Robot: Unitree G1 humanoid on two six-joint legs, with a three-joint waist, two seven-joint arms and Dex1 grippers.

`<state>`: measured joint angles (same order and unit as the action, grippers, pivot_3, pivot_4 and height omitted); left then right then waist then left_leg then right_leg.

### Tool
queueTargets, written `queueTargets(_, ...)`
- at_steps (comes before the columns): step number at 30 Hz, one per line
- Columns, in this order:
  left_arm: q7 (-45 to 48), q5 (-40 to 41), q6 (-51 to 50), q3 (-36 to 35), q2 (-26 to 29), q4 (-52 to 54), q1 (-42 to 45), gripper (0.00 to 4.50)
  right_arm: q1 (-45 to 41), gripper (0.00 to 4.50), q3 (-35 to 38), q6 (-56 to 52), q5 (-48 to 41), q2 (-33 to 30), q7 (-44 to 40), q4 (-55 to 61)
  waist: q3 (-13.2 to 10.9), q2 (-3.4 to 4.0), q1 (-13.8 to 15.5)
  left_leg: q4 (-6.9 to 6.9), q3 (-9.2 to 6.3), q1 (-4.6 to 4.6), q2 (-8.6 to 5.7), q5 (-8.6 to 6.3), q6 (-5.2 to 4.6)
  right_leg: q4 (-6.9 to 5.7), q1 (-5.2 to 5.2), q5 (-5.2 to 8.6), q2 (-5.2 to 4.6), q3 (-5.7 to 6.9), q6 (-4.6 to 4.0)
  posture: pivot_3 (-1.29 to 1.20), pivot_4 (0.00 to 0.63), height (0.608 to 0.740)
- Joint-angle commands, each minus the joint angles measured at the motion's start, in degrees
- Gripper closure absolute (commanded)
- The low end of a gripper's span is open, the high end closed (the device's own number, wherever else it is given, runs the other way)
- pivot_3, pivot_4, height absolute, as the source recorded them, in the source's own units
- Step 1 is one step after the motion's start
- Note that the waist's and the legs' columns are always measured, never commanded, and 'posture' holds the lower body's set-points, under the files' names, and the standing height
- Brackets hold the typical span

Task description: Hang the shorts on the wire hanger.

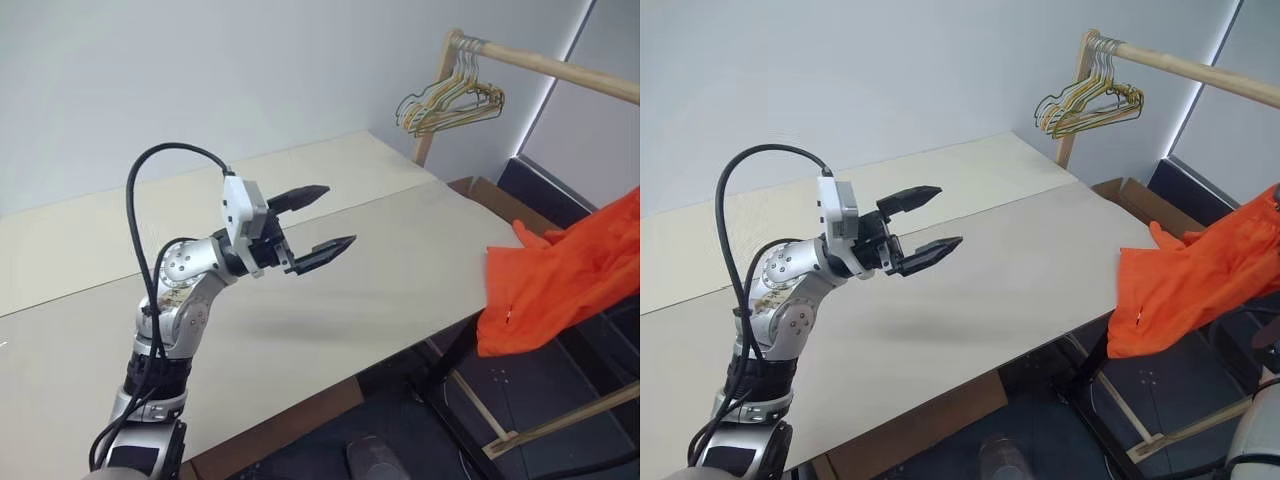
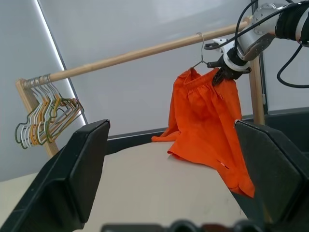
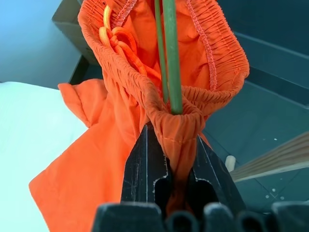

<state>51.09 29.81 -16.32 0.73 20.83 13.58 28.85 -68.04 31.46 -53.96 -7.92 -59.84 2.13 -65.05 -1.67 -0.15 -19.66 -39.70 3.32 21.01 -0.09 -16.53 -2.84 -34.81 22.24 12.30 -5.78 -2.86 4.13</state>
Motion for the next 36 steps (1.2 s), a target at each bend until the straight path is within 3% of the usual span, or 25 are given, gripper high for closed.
queueTargets(1,-0.16,2.47,1.04,-1.57,-0.38,2.5,1.12,0.03,-1.87,4.5,-1.82,2.49,-0.4,-0.31,-1.02,0.95,0.0,0.0,0.01,0.0,0.0,0.0,0.0,0.0,0.0,0.0,0.0,0.0,0.0,0.0,0.0,-0.27,0.0,0.74)
queueTargets(14,-0.2,6.97,1.53,-2.4,-2.41,4.32,0.0,0.03,-2.3,4.5,-6.63,0.79,-0.03,0.86,-0.35,1.95,-0.02,-0.02,0.18,0.0,0.02,0.0,0.01,-0.01,-0.01,0.02,0.0,-0.01,0.0,-0.04,0.03,-0.27,0.0,0.74)
queueTargets(15,-0.24,6.75,1.61,-2.15,-2.28,4.28,-0.05,0.0,-2.2,3.79,-7.43,0.84,0.41,0.86,-0.38,2.28,-0.02,-0.02,0.18,0.0,0.02,-0.01,0.01,0.0,-0.01,0.02,0.0,-0.01,0.0,-0.04,0.03,-0.27,0.0,0.74)
queueTargets(21,-0.38,6.14,2.3,-1.56,-2.14,4.0,-0.4,0.0,-0.08,1.91,-12.27,2.04,3.35,1.31,-0.05,8.01,-0.02,0.0,0.25,0.0,0.05,0.01,-0.04,-0.01,-0.01,0.03,0.0,0.04,0.21,-0.52,0.12,-0.27,0.0,0.74)
queueTargets(23,-0.6,6.28,2.22,-1.64,-2.22,4.07,-0.36,0.0,2.43,1.23,-14.74,2.24,5.27,1.85,0.35,13.68,-0.02,0.0,0.3,0.0,0.06,0.02,-0.06,-0.02,-0.03,0.04,0.0,0.06,0.28,-0.69,0.16,-0.27,0.0,0.74)
queueTargets(26,-0.63,6.54,2.05,-1.65,-2.18,4.08,-0.52,0.0,10.93,0.19,-24.68,2.57,14.02,1.9,2.06,27.93,-0.01,0.01,0.63,-0.02,0.08,0.03,-0.05,-0.03,-0.06,0.04,0.0,0.08,0.4,-0.9,0.24,-0.28,0.0,0.74)
queueTargets(31,-0.54,6.09,2.45,-1.44,-2.22,3.46,-0.76,0.0,18.16,0.04,-28.56,0.82,22.34,3.42,7.59,42.97,0.03,0.08,0.88,-0.08,0.19,-0.01,-0.07,-0.04,-0.09,-0.06,0.01,0.08,0.37,-1.1,0.34,-0.27,0.0,0.74)
queueTargets(34,-1.93,5.9,0.14,-1.48,-1.22,3.56,-0.81,0.0,22.04,0.04,-32.15,6.36,28.21,3.93,10.68,49.22,0.04,0.08,1.2,-0.1,0.19,-0.03,-0.06,-0.05,-0.09,-0.06,0.03,0.08,0.38,-1.1,0.34,-0.27,0.0,0.74)
queueTargets(36,-2.6,3.25,0.02,-0.99,0.71,3.74,-1.17,0.0,24.41,0.04,-31.25,12.87,26.97,6.16,9.64,53.01,0.02,0.05,1.24,-0.1,0.19,-0.2,-0.06,-0.05,-0.1,-0.05,0.04,0.08,0.39,-1.09,0.35,-0.26,0.0,0.74)
